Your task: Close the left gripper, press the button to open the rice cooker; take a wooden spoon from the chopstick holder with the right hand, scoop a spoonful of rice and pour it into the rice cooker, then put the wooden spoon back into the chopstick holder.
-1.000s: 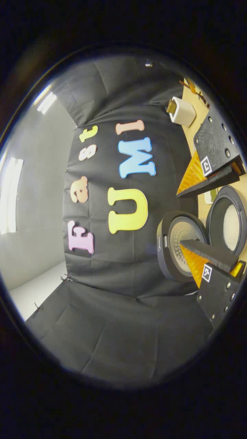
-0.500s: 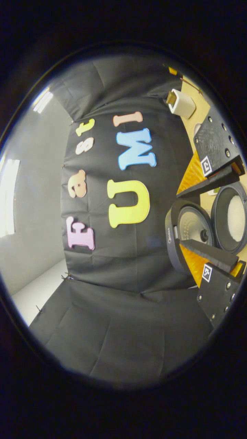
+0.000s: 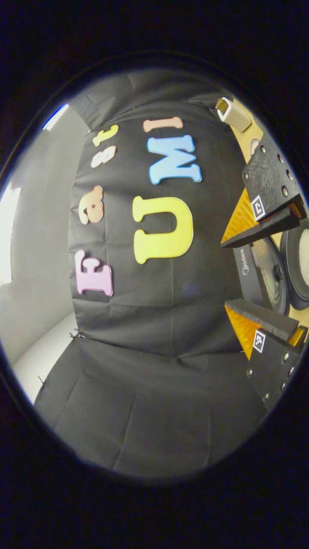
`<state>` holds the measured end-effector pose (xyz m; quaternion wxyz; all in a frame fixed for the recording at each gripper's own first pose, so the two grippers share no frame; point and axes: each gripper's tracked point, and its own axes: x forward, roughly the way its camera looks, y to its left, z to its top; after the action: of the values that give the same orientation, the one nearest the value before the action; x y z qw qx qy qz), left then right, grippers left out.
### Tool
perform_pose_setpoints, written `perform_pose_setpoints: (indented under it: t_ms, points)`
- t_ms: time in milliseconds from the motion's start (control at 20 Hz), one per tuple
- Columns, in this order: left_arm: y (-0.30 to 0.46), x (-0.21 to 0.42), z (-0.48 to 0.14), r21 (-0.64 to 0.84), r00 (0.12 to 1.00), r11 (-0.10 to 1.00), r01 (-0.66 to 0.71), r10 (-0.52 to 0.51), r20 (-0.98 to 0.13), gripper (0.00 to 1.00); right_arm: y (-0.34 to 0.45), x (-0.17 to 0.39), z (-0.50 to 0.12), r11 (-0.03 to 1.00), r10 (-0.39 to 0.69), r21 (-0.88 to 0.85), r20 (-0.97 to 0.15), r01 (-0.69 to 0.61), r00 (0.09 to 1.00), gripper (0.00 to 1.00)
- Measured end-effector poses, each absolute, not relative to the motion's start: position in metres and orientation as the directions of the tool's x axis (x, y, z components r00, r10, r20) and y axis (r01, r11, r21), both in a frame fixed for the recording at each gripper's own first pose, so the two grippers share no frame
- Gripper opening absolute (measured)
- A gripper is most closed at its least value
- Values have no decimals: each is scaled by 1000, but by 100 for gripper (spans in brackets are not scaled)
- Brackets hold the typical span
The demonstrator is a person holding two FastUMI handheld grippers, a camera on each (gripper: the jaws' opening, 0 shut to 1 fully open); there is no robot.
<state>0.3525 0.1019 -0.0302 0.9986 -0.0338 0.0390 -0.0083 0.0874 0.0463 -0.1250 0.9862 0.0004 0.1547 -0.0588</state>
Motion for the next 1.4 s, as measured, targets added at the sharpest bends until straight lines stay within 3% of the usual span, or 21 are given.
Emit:
perform_pose_setpoints:
  t_ms: [450,1400]
  points:
    - [97,404,-69,-66,988,998,-19,8,-151,78,55,89,-130,995,-102,-24,-307,99,946,98]
    - [51,296,-97,-93,976,995,27,-46,-212,79,71,80,-135,998,58,22,-321,-53,945,98]
